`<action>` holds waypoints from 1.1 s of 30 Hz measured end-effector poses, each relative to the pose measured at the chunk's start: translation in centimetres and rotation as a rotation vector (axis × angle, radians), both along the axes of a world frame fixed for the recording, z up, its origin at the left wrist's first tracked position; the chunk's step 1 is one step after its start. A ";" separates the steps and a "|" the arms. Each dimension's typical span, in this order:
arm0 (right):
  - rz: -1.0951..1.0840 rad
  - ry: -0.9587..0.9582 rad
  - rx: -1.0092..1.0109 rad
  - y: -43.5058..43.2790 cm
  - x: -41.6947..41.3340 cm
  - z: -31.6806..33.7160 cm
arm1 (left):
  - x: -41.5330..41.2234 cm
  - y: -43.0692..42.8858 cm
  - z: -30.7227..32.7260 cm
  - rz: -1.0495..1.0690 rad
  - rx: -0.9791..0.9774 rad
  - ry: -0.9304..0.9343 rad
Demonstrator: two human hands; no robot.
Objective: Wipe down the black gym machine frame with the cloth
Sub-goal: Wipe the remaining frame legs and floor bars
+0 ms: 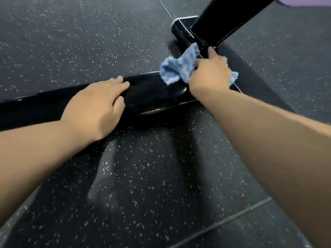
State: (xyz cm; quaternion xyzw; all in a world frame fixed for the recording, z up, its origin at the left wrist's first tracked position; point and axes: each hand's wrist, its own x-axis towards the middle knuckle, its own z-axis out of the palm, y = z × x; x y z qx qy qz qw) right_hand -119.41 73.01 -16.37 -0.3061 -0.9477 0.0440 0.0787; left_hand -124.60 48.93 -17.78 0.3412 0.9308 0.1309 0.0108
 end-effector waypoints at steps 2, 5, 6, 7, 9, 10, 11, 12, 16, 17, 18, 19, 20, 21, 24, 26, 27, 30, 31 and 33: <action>-0.039 -0.038 0.043 0.9 -1.7 0.9 | -0.1 0.1 0.5 0.001 -0.013 0.052; 0.099 0.017 -0.026 -1.7 -4.1 1.4 | -0.7 0.1 0.5 0.006 0.039 0.056; 0.209 0.019 -0.065 -3.3 -4.4 1.3 | -0.8 0.0 0.4 0.010 0.077 0.035; 0.312 0.017 -0.102 -4.5 -4.7 0.9 | -0.9 -0.1 0.3 0.021 0.126 0.004; 0.346 -0.046 -0.120 -4.5 -5.5 0.7 | -1.3 -0.1 0.4 0.062 0.229 -0.055; 0.272 -0.113 -0.066 -3.3 -5.8 0.7 | -1.4 -0.1 0.4 0.085 0.260 -0.075; 0.170 -0.183 0.024 -1.5 -5.9 0.9 | -1.5 0.0 0.4 0.100 0.271 -0.079; 0.082 -0.226 0.083 0.1 -6.0 1.0 | -1.6 0.1 0.4 0.108 0.266 -0.066; 0.017 -0.184 0.053 1.9 -6.9 0.8 | -1.7 0.3 -0.1 0.096 0.233 0.019; 0.017 -0.162 -0.011 1.4 -6.9 0.7 | -1.7 0.3 -0.2 0.093 0.234 0.019; 0.024 -0.120 -0.080 1.0 -6.5 0.7 | -1.7 0.3 -0.2 0.087 0.228 0.018; 0.049 -0.050 -0.145 0.8 -5.9 0.6 | -1.7 0.2 -0.2 0.083 0.222 0.020; 0.087 0.051 -0.203 0.6 -4.9 0.3 | -1.8 0.1 -0.3 0.082 0.218 0.022; 0.129 0.173 -0.241 0.3 -3.2 -0.3 | -1.7 0.1 -0.4 0.080 0.215 0.023; 0.184 0.405 -0.109 -0.3 1.8 -2.1 | -1.4 0.2 -0.4 0.075 0.199 0.022; 0.018 0.396 -0.029 1.4 2.6 -2.3 | -1.5 0.2 -0.3 0.078 0.193 0.027; -0.091 0.358 -0.026 2.3 2.9 -1.9 | -1.4 0.3 -0.3 0.072 0.185 0.027; -0.234 0.292 -0.028 2.2 3.8 -1.1 | -1.3 0.4 -0.2 0.047 0.173 0.035; -0.243 0.307 -0.049 1.0 4.4 -1.8 | -1.3 0.4 -0.2 0.048 0.176 0.033; -0.214 0.405 -0.173 -3.1 6.7 -3.6 | -1.2 0.4 0.0 0.063 0.184 0.024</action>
